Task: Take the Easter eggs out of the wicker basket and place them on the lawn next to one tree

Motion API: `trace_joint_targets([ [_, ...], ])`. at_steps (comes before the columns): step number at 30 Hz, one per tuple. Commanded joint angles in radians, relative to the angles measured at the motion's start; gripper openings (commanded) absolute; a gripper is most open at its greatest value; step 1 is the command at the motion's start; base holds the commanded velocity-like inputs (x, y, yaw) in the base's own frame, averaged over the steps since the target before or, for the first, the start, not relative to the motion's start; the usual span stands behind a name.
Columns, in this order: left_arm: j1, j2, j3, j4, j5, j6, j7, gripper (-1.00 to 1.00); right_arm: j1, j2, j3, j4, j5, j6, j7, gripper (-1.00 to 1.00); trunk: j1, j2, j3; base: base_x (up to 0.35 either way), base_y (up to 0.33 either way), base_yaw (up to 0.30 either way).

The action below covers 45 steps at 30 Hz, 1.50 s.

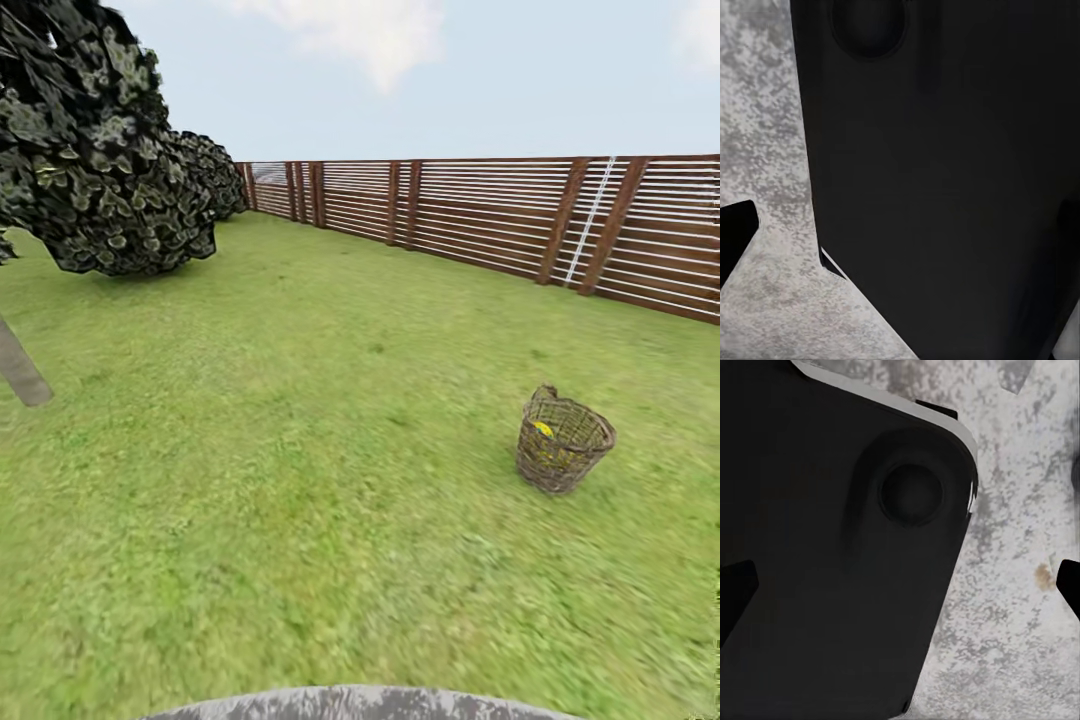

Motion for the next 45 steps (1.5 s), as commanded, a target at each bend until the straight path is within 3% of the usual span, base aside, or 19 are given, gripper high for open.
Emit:
trace_joint_targets([
  [1,0.000,0.000,0.001,-0.001,0.001,0.000,-0.001,1.00,-0.001,0.000,0.001,0.001,0.004,-0.003,0.000,1.00,0.001,0.000,-0.001,0.339,0.000,-0.294],
  [45,0.000,-0.001,0.000,-0.001,-0.002,0.000,-0.002,1.00,-0.001,-0.004,-0.005,-0.006,-0.004,-0.002,-0.001,1.00,0.001,0.000,-0.027,0.339,0.000,-0.164],
])
